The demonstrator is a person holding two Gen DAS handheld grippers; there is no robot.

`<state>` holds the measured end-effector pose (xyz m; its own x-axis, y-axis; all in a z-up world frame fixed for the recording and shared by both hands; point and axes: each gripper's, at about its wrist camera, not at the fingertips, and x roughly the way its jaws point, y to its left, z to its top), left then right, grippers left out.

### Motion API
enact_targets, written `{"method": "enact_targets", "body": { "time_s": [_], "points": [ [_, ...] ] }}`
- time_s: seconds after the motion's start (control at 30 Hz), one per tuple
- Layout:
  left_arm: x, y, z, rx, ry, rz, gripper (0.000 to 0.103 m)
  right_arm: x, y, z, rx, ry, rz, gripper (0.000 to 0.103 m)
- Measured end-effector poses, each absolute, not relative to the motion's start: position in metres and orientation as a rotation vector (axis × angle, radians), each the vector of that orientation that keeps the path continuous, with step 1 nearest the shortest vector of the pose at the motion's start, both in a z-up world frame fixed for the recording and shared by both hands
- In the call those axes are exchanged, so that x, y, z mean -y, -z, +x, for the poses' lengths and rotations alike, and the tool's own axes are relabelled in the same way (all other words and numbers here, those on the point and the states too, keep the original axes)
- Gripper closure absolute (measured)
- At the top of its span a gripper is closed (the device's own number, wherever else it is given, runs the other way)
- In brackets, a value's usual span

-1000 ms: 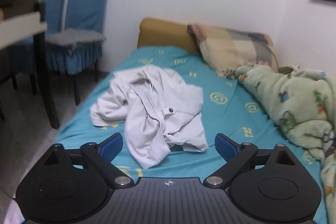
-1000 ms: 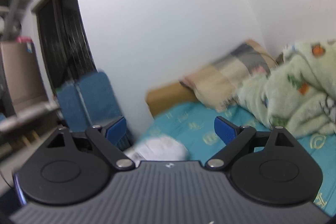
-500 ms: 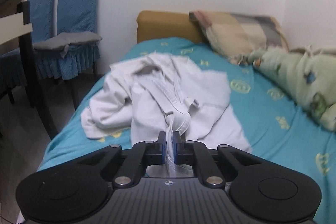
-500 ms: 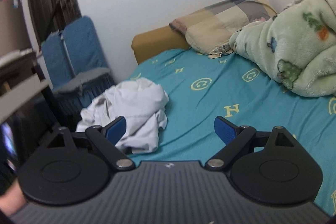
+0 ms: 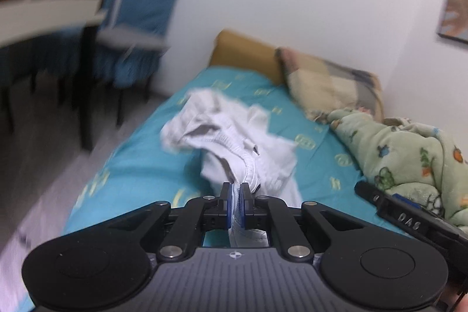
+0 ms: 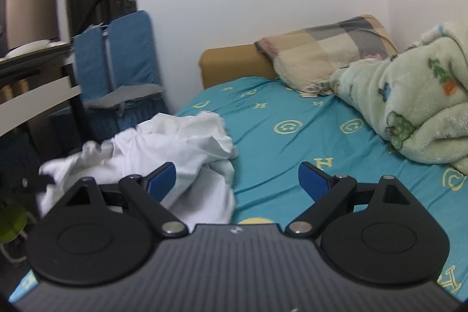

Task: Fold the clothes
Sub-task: 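Grasp the white T-shirt with the left gripper while the right gripper grasps another edge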

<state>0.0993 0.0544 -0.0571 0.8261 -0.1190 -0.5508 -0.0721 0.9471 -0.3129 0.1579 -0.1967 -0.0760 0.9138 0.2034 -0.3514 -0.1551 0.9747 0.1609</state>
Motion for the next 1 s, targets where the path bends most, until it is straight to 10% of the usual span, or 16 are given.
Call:
{"method": "enact_targets", "body": {
  "time_s": [0.2,0.47,0.9,1.0],
  "points": [
    [-0.085,0.068,0.089,-0.691,-0.004,-0.462,0.097,0.176,0.075,0.143,-0.460,-0.314,0.103,0.026],
    [-0.116,0.076,0.096,-0.742,-0.010,-0.575,0.071,0.128,0.074,0.169,-0.566,-0.421,-0.031,0.045],
    [-0.179,0.100,0.119,-0.749,-0.105,-0.617,0.066,-0.023,0.114,0.278,-0.659,-0.724,-0.489,0.063],
    [-0.187,0.111,0.129,-0.756,-0.103,-0.650,0.066,-0.032,0.130,0.285,-0.668,-0.700,-0.566,0.080]
  ]
}}
